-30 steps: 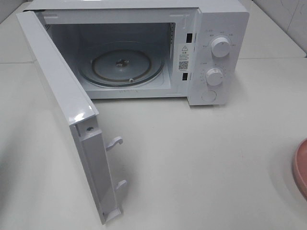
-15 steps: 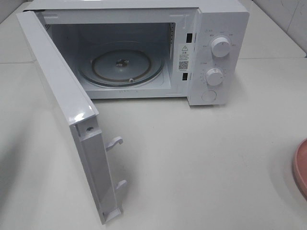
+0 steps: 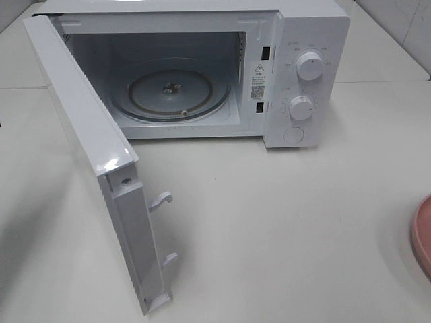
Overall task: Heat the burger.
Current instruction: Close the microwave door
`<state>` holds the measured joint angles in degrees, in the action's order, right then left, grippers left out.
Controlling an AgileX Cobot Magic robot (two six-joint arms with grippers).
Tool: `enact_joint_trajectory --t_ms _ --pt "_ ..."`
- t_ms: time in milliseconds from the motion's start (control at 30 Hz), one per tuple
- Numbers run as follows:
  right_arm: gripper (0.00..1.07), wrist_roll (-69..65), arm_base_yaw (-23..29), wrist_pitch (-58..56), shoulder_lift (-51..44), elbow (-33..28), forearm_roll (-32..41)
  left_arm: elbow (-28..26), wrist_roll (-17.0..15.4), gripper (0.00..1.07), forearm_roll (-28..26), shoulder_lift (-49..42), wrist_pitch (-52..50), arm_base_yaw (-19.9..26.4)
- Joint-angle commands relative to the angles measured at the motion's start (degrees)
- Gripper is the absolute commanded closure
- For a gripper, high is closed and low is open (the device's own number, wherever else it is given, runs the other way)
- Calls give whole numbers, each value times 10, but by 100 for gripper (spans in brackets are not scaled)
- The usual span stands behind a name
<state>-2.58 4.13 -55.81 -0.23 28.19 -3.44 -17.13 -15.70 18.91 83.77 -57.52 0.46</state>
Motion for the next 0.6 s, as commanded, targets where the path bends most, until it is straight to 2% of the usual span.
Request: enact_joint_trajectory --t_ms 33,233,467,600 --pt "32 5 -3 7 -20 -1 -2 -14 -9 107 14 15 -11 -14" --pt "32 5 -3 7 -20 -1 -2 -52 -7 107 14 70 -4 -61" --pt "32 5 -3 7 -20 -1 -2 -71 -7 107 4 107 -5 -88" --pt "32 5 -3 7 -20 -1 -2 -81 -2 107 -29 115 -3 -110"
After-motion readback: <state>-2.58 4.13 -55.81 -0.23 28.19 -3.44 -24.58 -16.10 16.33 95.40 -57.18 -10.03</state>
